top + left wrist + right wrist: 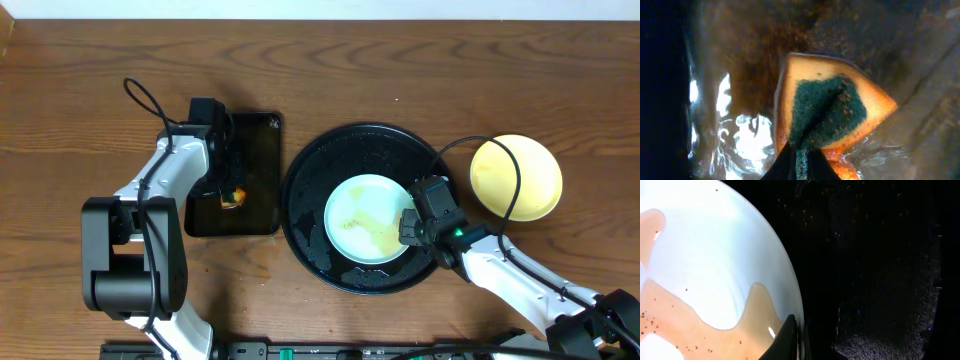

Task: Clean dirty plates on tray and stack at the side
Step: 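Return the sponge to the black water tray and release it with left gripper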

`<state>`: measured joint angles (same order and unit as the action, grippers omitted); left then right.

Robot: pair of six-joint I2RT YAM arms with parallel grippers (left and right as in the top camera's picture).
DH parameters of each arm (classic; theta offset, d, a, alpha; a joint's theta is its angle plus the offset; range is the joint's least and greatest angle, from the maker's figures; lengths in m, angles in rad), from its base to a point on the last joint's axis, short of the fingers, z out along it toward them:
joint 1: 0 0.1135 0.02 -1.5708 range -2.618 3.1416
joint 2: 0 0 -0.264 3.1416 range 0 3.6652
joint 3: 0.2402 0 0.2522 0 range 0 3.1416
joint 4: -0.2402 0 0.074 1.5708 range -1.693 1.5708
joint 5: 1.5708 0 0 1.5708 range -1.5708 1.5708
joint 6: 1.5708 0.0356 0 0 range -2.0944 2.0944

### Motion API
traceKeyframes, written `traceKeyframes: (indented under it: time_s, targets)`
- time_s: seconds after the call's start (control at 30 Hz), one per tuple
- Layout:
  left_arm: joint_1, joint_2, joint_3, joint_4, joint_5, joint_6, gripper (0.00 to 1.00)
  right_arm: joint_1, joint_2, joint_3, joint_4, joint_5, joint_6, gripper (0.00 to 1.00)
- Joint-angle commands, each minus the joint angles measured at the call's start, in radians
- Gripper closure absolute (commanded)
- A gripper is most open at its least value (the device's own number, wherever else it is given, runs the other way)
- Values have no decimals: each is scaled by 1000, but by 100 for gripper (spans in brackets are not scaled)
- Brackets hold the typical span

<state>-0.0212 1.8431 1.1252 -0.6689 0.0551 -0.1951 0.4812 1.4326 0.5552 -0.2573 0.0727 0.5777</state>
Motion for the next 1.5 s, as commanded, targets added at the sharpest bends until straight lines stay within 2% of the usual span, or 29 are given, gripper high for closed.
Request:
traceKeyframes:
  time_s: [0.0, 0.03, 0.07, 0.13, 0.2, 0.27, 0.33, 0.4, 0.5, 0.67, 1.07, 1.1, 1.13, 1.23, 1.33, 1.47]
  targets:
    - [6, 18, -10, 0, 233, 216, 93, 4, 34, -28, -27, -3, 1, 98]
    - [6, 18, -11, 6, 260, 237, 93, 5, 34, -28, -27, -3, 1, 98]
    - [7, 18, -11, 17, 217, 222, 93, 4, 34, -28, -27, -3, 1, 98]
    - [6, 18, -10, 17, -57, 17, 93, 5, 34, -28, -27, -3, 1, 98]
    - [6, 18, -8, -3, -159, -77, 93, 5, 34, -28, -27, -3, 1, 98]
    - [6, 18, -6, -3, -141, -87, 93, 5, 34, -28, -27, -3, 1, 98]
    - [-3, 14, 8, 1, 25, 62, 93, 4, 34, -28, -27, -3, 1, 98]
    - [-12, 4, 18, 2, 108, 151, 93, 4, 34, -28, -27, -3, 1, 98]
    - [-36, -32, 26, 29, 90, 163, 93, 5, 34, -28, -27, -3, 1, 98]
    - [-70, -112, 26, 93, -19, 165, 92, 4, 34, -28, -31, -3, 1, 98]
    - [-69, -115, -25, 80, -22, 164, 85, 5, 34, -28, -31, -3, 1, 98]
    - [-69, -115, -29, 80, -22, 164, 83, 5, 34, -28, -31, -3, 1, 98]
    - [-69, -115, -33, 80, -22, 164, 72, 5, 34, -28, -31, -3, 1, 98]
    - [-69, -115, -33, 80, -21, 164, 58, 4, 34, -28, -31, -3, 1, 98]
    - [-69, -129, -32, 72, -21, 136, 52, 4, 34, -28, -33, -3, 1, 95]
    - [-70, -201, -31, 31, -18, 79, 51, 4, 34, -28, -35, -2, 1, 94]
